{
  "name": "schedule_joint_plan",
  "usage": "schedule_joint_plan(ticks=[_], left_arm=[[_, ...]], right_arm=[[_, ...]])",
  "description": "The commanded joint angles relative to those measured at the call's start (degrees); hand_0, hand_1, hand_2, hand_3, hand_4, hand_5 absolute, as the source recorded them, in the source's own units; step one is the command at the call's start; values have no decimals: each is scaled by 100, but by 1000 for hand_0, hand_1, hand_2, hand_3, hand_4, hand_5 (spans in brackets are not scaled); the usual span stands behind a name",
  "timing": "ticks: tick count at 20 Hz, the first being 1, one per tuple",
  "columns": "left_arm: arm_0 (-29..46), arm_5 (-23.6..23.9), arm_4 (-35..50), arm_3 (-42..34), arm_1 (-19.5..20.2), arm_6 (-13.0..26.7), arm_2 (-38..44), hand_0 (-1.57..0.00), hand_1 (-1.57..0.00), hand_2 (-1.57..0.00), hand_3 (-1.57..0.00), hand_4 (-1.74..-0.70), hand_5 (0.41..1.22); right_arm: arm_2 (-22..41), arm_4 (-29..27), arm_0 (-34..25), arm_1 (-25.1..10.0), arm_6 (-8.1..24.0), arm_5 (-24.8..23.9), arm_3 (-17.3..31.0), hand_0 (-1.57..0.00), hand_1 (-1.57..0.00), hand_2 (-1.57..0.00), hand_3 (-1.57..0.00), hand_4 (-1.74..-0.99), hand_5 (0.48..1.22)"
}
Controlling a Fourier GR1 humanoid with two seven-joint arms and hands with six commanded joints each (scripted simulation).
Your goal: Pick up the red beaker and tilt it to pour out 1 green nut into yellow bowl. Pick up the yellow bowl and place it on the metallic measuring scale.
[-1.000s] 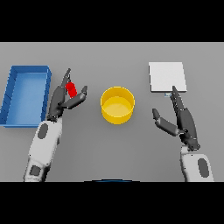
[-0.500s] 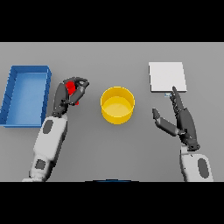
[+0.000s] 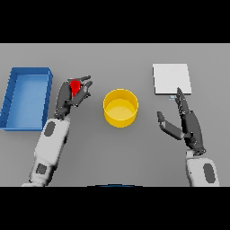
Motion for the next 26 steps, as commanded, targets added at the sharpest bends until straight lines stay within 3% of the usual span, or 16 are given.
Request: schedule_joint_plan(ticks=[1,6,9,14,17,21,26], left_arm=[[-53,-5,22,-77,12,87,30,-1536,-1535,-1535,-1505,-1504,1206],[-40,-77,-342,-807,160,475,-243,-1560,-1559,-1559,-1549,-1496,1216],[-70,-122,-702,-1175,432,940,-617,-1565,-1565,-1565,-1560,-1616,1174],[-324,-173,-882,-1064,710,1236,-838,-1565,-1565,-1565,-1560,-1616,1140],[-565,-279,-1307,-1068,996,1412,-1287,-1568,-1568,-1568,-1565,-1677,1123],[-1098,-578,-2172,-870,1440,1752,-2129,-1570,-1570,-1570,-1569,-1715,1136],[-1682,-1407,-2866,-655,1813,1984,-3077,-1571,-1571,-1571,-1570,-1732,1190]], right_arm=[[26,17,63,24,32,2,12,1,1,1,1,-1292,656],[40,109,33,25,15,-61,23,1,1,1,1,-1289,664],[52,125,-2,21,-74,-33,123,1,1,1,1,-1277,664],[78,122,21,15,-12,4,87,1,1,1,1,-1277,679],[84,90,139,56,-85,-1,11,1,1,1,1,-1277,688],[118,126,147,96,47,-34,-43,1,1,1,1,-1280,690],[124,239,70,20,132,-64,-54,1,1,1,1,-1290,695]])
